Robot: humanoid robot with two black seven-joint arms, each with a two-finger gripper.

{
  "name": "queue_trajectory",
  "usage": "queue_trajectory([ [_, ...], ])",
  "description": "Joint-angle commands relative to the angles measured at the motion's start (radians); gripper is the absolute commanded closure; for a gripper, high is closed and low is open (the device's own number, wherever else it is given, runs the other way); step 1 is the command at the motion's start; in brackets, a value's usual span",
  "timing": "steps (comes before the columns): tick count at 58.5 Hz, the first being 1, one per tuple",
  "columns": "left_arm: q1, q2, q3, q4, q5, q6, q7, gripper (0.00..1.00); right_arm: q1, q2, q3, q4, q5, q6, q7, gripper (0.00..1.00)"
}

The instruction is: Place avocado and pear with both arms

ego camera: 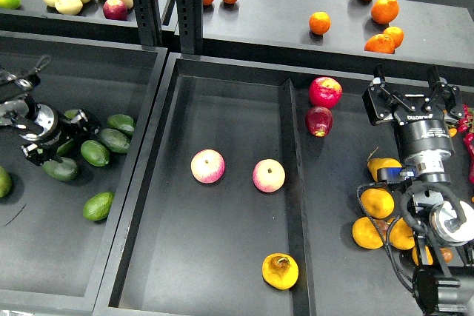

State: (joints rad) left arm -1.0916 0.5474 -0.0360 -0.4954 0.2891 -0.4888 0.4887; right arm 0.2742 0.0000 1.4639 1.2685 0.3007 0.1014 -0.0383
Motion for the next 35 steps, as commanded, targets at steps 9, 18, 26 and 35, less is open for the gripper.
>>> queue_trajectory([
  [9, 0.038, 0.011, -0.238, -0.009, -0.323, 0.000, 0.000, 0.01, -0.001, 0.000, -0.010, -0.001, 0.000, 0.000, -0.002, 0.00],
  [18, 0.134, -0.009, -0.427, -0.051, -0.488, 0.000, 0.000, 0.01, -0.009, 0.000, -0.010, 0.000, 0.003, 0.000, -0.006, 0.00],
  [26, 0.330, -0.069, -0.718, -0.135, -0.502, 0.000, 0.000, 0.01, -0.032, 0.000, -0.011, 0.000, 0.011, -0.002, -0.028, 0.00],
  [35, 0.495, -0.142, -0.927, -0.219, -0.502, 0.000, 0.000, 0.01, -0.053, 0.000, -0.013, 0.000, 0.032, 0.000, -0.054, 0.00],
])
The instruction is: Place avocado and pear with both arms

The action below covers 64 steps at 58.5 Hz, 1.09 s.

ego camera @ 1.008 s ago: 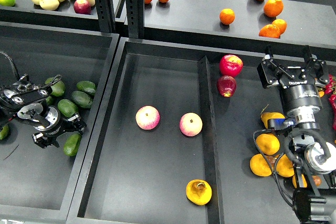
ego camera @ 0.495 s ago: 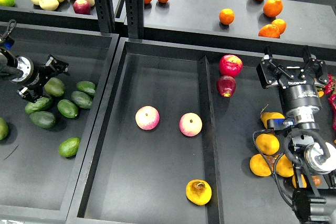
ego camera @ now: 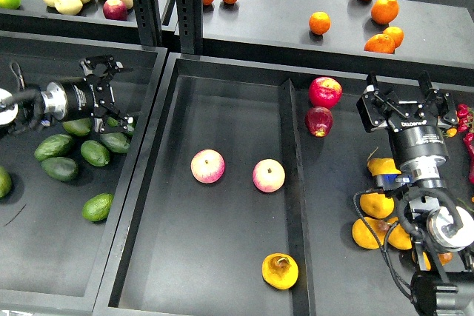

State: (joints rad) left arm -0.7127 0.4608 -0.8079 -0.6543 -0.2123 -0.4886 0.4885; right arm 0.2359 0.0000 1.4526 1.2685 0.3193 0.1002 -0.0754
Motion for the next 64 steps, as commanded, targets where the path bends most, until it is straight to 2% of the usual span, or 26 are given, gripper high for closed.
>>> queue_trajectory([
  [1, 0.140, -0.071, -0.186, -0.076, -0.001, 0.000, 0.000, 0.01, -0.018, 0.000, -0.001, 0.000, 0.017, 0.001, -0.020, 0.00],
  [7, 0.234, -0.142, -0.309, -0.145, -0.001, 0.000, 0.000, 0.01, -0.032, -0.041, -0.020, 0.000, 0.027, 0.001, -0.036, 0.00],
  [14, 0.334, -0.240, -0.434, -0.246, -0.001, 0.000, 0.000, 0.01, -0.043, -0.121, -0.055, 0.000, 0.027, 0.003, -0.109, 0.00],
  [21, 0.415, -0.330, -0.499, -0.327, 0.004, 0.000, 0.000, 0.01, -0.050, -0.179, -0.084, -0.001, 0.027, 0.019, -0.179, 0.00],
  [30, 0.509, -0.421, -0.563, -0.407, 0.008, 0.000, 0.000, 0.01, -0.050, -0.298, -0.169, -0.001, 0.029, 0.058, -0.285, 0.00],
  [36, 0.564, -0.461, -0.608, -0.446, 0.007, 0.000, 0.000, 0.01, -0.044, -0.379, -0.233, 0.000, 0.032, 0.125, -0.365, 0.00],
  [37, 0.590, -0.461, -0.622, -0.467, 0.007, 0.000, 0.000, 0.01, -0.035, -0.423, -0.274, -0.001, 0.032, 0.171, -0.413, 0.00],
  [47, 0.651, -0.461, -0.645, -0.492, 0.004, 0.000, 0.000, 0.01, 0.036, -0.563, -0.458, -0.008, 0.020, 0.305, -0.413, 0.00],
  [54, 0.677, -0.461, -0.645, -0.521, 0.005, 0.000, 0.000, 0.01, 0.117, -0.617, -0.613, -0.015, -0.026, 0.388, -0.413, 0.00],
  [64, 0.688, -0.461, -0.645, -0.533, -0.002, 0.000, 0.000, 0.01, 0.187, -0.627, -0.771, -0.049, -0.187, 0.388, -0.413, 0.00],
])
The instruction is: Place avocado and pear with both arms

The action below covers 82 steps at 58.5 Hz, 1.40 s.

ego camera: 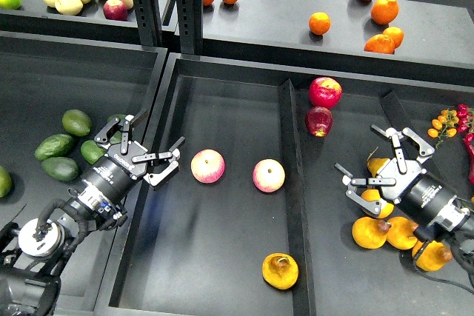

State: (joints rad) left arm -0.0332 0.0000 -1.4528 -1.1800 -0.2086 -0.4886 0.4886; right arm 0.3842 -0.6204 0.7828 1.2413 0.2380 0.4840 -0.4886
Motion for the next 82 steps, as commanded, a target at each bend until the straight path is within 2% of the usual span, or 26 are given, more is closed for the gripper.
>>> queue_trajectory([
  [1, 0.010, 0.000, 0.002, -0.009, -0.006, 0.000, 0.000, 0.01, 0.044, -0.007, -0.117, -0.029, -0.127, 0.005, 0.000, 0.00],
  [19, 0.032, 0.000, 0.020, -0.050, -0.008, 0.000, 0.000, 0.01, 0.085, 0.083, -0.286, -0.195, -0.284, 0.005, 0.000, 0.00],
  [37, 0.032, 0.000, 0.028, -0.053, -0.008, 0.000, 0.000, 0.01, 0.085, 0.188, -0.342, -0.307, -0.339, 0.005, 0.000, 0.00],
  [67, 0.046, 0.000, 0.028, -0.066, -0.006, 0.000, 0.000, 0.01, 0.088, 0.357, -0.338, -0.482, -0.370, 0.005, 0.000, 0.01],
  [82, 0.055, 0.000, 0.026, -0.072, -0.006, 0.000, 0.000, 0.01, 0.088, 0.404, -0.327, -0.536, -0.391, 0.005, 0.000, 0.07],
])
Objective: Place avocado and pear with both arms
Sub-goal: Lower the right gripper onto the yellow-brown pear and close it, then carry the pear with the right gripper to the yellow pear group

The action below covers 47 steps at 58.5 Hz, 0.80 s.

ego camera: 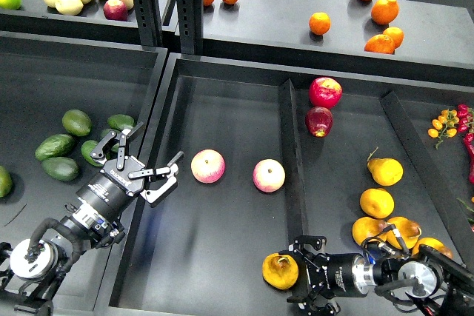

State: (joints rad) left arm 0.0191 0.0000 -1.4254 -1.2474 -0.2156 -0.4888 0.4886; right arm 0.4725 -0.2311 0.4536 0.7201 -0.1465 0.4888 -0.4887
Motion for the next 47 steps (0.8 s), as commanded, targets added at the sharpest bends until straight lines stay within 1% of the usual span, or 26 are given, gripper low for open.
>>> queue_trajectory([
  [1, 0.004, 0.000, -0.001, -0.006, 0.001, 0.000, 0.000, 0.01, 0.000, 0.016, 0.002, -0.018, -0.007, 0.000, 0.000, 0.08],
  [15, 0.013, 0.000, -0.001, -0.014, 0.001, 0.000, 0.000, 0.01, 0.000, 0.026, 0.005, -0.036, -0.007, 0.000, 0.000, 0.16],
  [20, 0.015, 0.000, -0.001, -0.015, 0.001, 0.000, 0.000, 0.01, 0.000, 0.030, 0.005, -0.038, -0.007, 0.000, 0.000, 0.22],
  [27, 0.022, 0.000, -0.001, -0.021, 0.001, 0.000, 0.000, 0.01, 0.000, 0.030, 0.007, -0.038, -0.007, 0.000, 0.000, 0.37],
  [28, 0.024, 0.000, -0.001, -0.021, 0.001, 0.000, 0.000, 0.01, -0.002, 0.030, 0.007, -0.038, -0.007, 0.000, 0.000, 0.43],
  [29, 0.024, 0.000, -0.001, -0.021, 0.001, 0.000, 0.000, 0.01, -0.002, 0.032, 0.007, -0.038, -0.005, 0.000, 0.000, 0.45],
  [31, 0.024, 0.000, -0.001, -0.021, 0.001, 0.000, 0.000, 0.01, -0.003, 0.033, 0.013, -0.038, -0.004, 0.000, 0.000, 0.57],
  [33, 0.025, 0.000, -0.001, -0.021, 0.001, 0.000, 0.000, 0.01, -0.005, 0.038, 0.023, -0.038, -0.004, 0.000, 0.000, 0.64],
  [37, 0.027, 0.000, -0.001, -0.023, 0.001, 0.000, 0.000, 0.01, -0.011, 0.049, 0.049, -0.041, -0.004, 0.000, 0.000, 0.70],
  [47, 0.030, 0.000, -0.001, -0.024, 0.001, 0.000, 0.000, 0.01, -0.011, 0.053, 0.056, -0.050, -0.004, 0.000, 0.000, 0.79],
])
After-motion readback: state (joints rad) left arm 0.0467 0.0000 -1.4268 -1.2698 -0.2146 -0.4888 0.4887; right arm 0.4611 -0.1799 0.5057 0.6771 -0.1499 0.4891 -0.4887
